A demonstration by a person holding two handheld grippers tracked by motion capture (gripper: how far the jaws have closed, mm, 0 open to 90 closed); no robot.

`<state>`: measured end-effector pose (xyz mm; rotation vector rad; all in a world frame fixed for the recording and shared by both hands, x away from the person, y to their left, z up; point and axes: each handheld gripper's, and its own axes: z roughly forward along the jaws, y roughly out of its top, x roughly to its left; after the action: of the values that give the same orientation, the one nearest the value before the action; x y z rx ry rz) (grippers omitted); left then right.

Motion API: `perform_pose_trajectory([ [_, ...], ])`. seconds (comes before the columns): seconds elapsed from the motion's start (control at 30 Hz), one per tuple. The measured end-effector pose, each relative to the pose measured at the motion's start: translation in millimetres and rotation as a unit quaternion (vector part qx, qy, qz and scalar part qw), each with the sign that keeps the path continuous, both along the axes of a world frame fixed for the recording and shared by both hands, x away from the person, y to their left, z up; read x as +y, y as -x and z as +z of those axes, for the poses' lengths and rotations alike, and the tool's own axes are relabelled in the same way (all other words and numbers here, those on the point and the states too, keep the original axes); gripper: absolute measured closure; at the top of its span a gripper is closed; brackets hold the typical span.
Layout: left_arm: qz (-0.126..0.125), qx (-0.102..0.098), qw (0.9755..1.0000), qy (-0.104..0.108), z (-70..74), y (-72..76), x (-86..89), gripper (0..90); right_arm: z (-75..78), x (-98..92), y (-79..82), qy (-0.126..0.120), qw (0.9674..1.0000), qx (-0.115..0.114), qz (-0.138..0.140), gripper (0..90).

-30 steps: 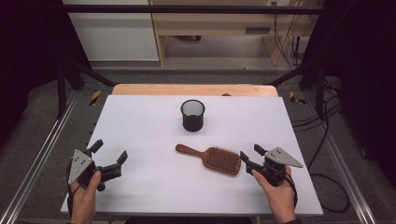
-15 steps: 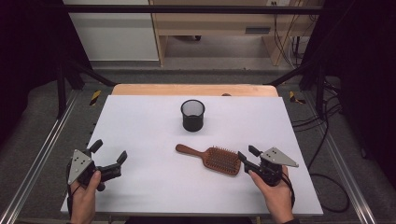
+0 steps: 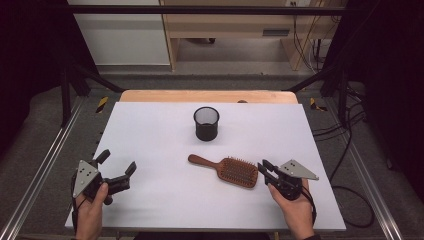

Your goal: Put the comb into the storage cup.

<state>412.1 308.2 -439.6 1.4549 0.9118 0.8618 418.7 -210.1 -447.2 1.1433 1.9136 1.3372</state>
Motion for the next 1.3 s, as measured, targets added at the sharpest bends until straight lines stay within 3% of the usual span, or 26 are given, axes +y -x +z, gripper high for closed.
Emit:
perform_pose_trajectory([
  [0.5, 0.002, -0.001, 1.0, 0.002, 0.3, 0.1, 0.7, 1.2, -11.3, -3.8, -0.8, 0.003, 0.9985, 0.055, -0.004, 88.9],
  [0.97, 0.001, 0.001, 1.0, 0.0, -0.1, -0.2, 0.3, 1.2, -20.2, -2.4, -3.8, 0.018, 0.9959, 0.089, 0.001, 90.0],
  [1.3, -0.001, 0.001, 1.0, 0.001, 0.0, -0.1, 0.0, 1.2, -24.1, -1.8, -5.4, 0.029, 0.9946, 0.1, 0.003, 90.0],
])
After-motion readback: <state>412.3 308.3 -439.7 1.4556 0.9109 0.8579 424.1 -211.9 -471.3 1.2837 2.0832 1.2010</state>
